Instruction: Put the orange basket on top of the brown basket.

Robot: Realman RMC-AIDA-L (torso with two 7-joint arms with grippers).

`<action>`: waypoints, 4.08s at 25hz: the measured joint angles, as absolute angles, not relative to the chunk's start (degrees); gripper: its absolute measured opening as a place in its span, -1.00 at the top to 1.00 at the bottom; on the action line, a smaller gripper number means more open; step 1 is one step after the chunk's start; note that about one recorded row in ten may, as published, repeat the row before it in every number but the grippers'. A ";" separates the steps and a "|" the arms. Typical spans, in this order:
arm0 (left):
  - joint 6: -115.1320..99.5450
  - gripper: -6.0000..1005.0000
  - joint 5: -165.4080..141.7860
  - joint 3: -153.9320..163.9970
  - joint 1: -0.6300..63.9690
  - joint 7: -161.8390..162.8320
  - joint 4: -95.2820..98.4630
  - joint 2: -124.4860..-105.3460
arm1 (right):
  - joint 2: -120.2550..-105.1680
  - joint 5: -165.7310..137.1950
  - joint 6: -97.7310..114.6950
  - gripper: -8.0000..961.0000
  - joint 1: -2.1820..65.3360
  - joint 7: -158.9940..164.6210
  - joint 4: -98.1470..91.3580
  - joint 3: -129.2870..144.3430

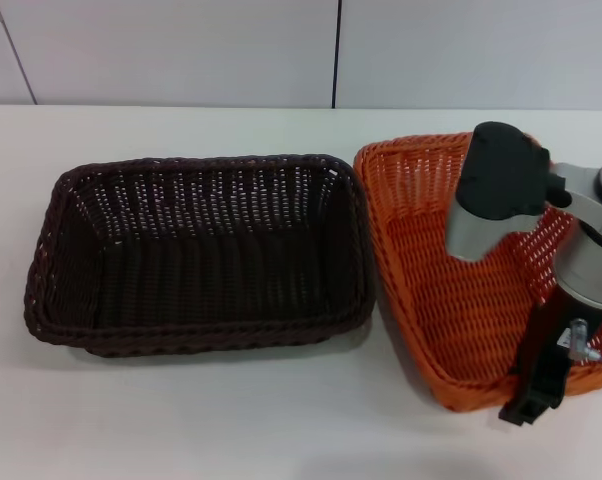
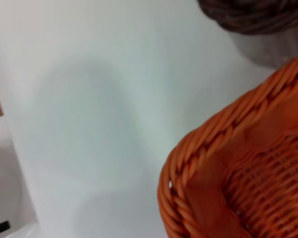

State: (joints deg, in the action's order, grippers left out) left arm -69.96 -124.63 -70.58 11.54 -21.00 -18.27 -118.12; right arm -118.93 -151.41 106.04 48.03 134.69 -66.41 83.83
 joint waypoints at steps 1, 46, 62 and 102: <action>-69.96 -0.29 -124.63 -70.58 12.02 -21.00 -17.46 -118.12 | -118.93 -151.48 105.58 -0.11 48.16 134.96 -66.14 83.92; -70.60 -0.28 -124.67 -72.05 15.30 -21.03 -14.28 -117.81 | -118.93 -152.41 92.86 0.68 50.64 125.93 -99.88 93.28; -68.85 -0.28 -124.34 -76.02 15.20 -18.21 -15.03 -118.47 | -119.07 -150.73 88.56 0.65 43.66 85.65 -103.56 101.45; -66.03 -0.28 -121.45 -73.91 14.45 -10.81 -15.94 -118.22 | -119.17 -162.29 70.44 -0.21 21.23 76.37 -112.80 122.20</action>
State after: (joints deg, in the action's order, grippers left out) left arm -66.03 -121.45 -73.91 14.45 -10.81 -15.94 -118.22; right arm -119.17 -162.29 70.44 21.23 76.37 -112.80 122.20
